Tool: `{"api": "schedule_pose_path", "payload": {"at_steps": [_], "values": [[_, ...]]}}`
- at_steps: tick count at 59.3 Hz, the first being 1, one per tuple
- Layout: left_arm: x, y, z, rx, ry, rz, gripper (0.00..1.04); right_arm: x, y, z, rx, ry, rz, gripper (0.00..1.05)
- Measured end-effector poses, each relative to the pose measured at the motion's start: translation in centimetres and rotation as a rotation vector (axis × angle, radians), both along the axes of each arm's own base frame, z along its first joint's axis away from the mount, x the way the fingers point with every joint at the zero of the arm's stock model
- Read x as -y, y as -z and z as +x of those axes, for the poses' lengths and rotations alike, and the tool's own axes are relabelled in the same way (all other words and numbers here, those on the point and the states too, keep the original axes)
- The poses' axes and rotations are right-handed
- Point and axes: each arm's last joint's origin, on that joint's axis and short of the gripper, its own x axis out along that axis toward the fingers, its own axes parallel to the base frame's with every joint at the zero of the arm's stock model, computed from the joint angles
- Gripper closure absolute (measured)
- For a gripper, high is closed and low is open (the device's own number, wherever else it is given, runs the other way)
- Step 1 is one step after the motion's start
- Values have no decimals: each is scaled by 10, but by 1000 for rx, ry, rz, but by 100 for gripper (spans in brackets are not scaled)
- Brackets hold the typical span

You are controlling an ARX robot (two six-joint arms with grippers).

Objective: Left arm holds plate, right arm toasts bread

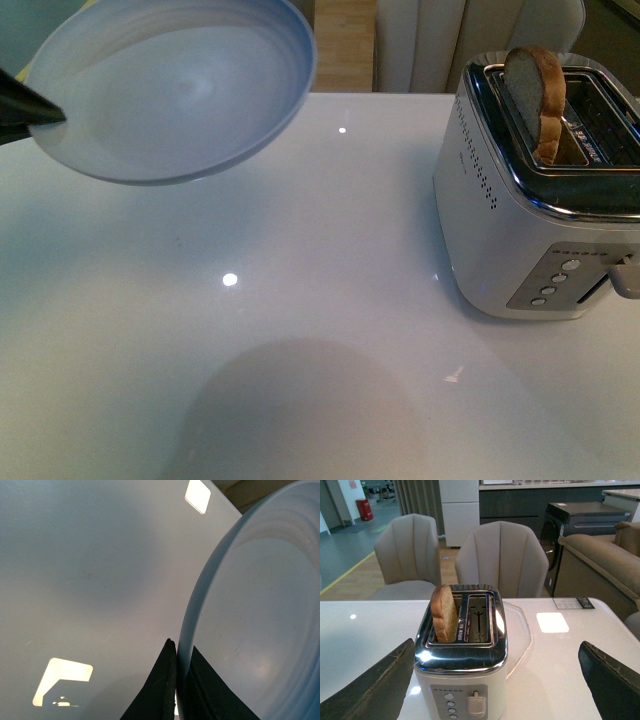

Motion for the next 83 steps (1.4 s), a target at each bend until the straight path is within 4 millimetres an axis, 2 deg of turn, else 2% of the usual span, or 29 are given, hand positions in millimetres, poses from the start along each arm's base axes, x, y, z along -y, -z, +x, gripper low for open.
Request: {"api": "schedule_pose_path", "payload": {"at_steps": [9,13,28,35,42,55,66,83], "values": [[-52,31,6,2,-35,36,102,0,0,0,0,0,0,9],[-69,45,6,7,-35,45,102,0,0,0,0,0,0,9],[-113,101,4,-65,-55,72,102,0,0,0,0,0,0,9],[-135,136,5,-125,-66,85,102,0,0,0,0,0,0,9],[-144,153,8,-137,-59,92,102,0,0,0,0,0,0,9],[-152,169,16,-130,-33,98,102,0,0,0,0,0,0,9],[-156,186,14,-158,-21,110,102,0,0,0,0,0,0,9],[-160,192,12,-154,-15,115,102,0,0,0,0,0,0,9]]}}
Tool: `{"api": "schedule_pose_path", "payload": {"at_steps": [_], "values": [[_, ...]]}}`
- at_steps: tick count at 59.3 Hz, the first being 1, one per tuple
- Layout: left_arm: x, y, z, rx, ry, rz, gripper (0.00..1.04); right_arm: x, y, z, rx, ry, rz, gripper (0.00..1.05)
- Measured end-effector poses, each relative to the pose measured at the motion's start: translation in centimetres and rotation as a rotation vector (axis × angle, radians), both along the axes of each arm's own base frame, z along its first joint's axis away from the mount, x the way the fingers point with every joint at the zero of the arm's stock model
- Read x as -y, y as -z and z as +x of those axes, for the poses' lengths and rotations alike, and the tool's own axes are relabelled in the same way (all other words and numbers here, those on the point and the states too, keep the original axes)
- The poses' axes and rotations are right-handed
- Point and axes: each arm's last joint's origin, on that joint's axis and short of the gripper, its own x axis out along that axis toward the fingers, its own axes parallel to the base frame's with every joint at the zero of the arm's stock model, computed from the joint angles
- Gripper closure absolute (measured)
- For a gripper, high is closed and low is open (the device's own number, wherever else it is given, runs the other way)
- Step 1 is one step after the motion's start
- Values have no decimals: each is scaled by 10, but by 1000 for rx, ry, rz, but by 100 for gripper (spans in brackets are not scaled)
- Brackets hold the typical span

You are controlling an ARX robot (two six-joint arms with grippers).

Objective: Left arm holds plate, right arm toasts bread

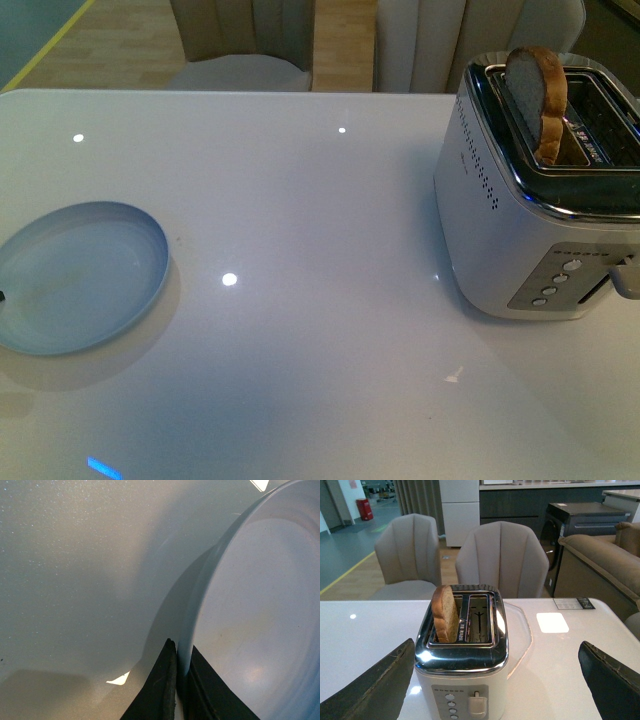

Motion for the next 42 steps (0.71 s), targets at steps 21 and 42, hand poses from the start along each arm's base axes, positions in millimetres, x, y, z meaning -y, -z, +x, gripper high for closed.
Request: {"api": "schedule_pose_path", "payload": {"at_steps": [21,42], "values": [[0,-3,1,24,9,0,68,0,0,0,0,0,0,9],[14,-66,-2,160,54,19,8,0,0,0,0,0,0,9]]}}
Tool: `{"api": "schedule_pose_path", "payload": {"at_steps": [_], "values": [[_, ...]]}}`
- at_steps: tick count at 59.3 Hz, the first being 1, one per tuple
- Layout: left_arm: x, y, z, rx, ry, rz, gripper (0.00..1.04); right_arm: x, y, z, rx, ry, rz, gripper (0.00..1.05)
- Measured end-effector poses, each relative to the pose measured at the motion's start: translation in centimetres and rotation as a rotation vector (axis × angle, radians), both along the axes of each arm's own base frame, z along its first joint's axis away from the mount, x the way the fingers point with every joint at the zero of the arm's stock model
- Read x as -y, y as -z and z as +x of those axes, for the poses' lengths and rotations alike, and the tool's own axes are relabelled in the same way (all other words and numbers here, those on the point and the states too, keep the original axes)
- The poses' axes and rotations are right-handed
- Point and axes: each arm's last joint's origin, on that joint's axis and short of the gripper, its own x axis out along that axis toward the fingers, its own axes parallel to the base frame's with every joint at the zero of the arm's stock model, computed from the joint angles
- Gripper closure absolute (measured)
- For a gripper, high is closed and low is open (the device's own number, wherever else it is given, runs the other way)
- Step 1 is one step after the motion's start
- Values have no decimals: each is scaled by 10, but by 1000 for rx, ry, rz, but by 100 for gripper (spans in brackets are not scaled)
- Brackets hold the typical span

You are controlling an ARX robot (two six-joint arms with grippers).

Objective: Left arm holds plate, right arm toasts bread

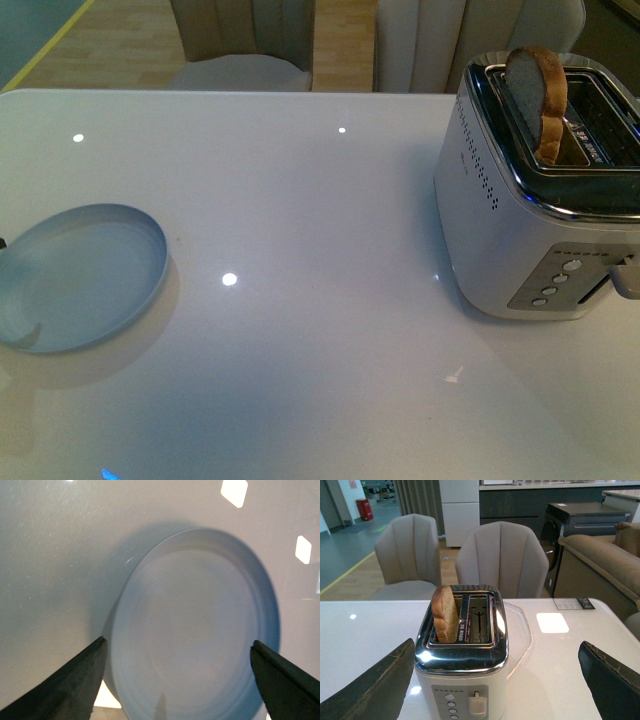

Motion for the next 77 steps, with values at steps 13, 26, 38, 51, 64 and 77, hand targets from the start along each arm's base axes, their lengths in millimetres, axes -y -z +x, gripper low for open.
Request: {"api": "schedule_pose_path", "payload": {"at_steps": [13,26,38,51,64,77], "values": [[36,-66,-19,143,57,8,7,0,0,0,0,0,0,9],[87,-115,-47,266,109,-48,7,0,0,0,0,0,0,9],[119,-135,-75,332,112,-79,7,0,0,0,0,0,0,9],[130,-122,-106,778,-130,490,45,0,0,0,-2,0,0,9],[139,-126,-133,814,-103,553,84,0,0,0,0,0,0,9],[139,-127,-155,819,-101,561,102,0,0,0,0,0,0,9]]}}
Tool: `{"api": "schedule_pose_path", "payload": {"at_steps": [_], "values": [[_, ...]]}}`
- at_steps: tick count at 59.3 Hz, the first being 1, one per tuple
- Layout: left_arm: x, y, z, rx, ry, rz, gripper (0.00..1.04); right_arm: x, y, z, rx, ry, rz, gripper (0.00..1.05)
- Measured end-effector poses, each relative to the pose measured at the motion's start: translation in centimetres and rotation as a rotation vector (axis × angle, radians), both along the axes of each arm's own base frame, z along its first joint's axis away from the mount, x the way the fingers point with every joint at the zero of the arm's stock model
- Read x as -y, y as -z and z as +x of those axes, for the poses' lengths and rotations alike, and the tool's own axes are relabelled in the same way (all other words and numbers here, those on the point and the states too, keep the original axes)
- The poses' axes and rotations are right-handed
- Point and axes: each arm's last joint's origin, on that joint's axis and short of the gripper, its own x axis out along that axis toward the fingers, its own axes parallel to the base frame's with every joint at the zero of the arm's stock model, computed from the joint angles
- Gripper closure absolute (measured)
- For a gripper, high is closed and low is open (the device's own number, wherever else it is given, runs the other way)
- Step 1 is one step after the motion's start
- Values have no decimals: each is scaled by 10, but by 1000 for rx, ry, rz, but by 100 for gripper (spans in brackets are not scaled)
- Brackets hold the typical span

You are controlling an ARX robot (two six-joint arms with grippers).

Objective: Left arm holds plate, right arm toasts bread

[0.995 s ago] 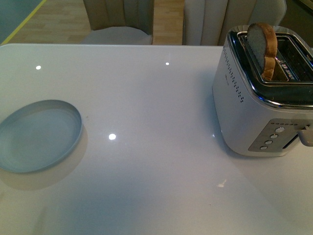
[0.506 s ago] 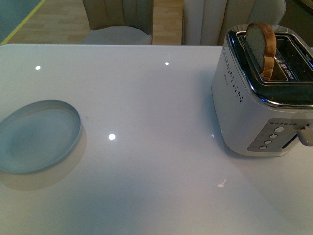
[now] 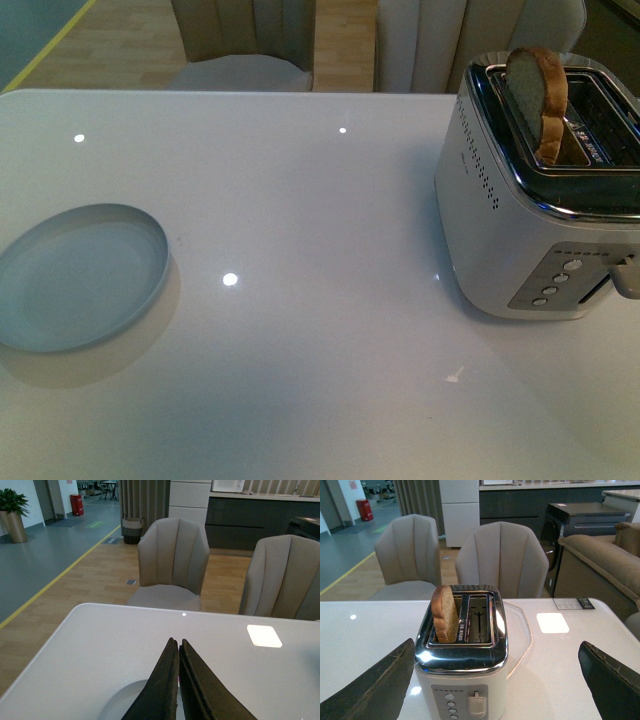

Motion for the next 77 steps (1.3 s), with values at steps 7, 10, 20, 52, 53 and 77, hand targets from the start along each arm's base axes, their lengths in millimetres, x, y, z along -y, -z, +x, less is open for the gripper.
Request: {"api": "schedule_pose_path", "payload": {"at_steps": [7,10,20,52,53,77], "values": [[0,0,-9,0,0,0,102,0,0,0,0,0,0,9],[0,-1,-13,2,0,0,102,0,0,0,0,0,0,9],[0,-1,-23,5,0,2,102,0,0,0,0,0,0,9],[0,-8,-45,27,0,3,102,0,0,0,0,0,0,9],[0,-8,-46,27,0,3,102,0,0,0,0,0,0,9],[0,-8,-55,28,0,3,102,0,0,0,0,0,0,9]]}}
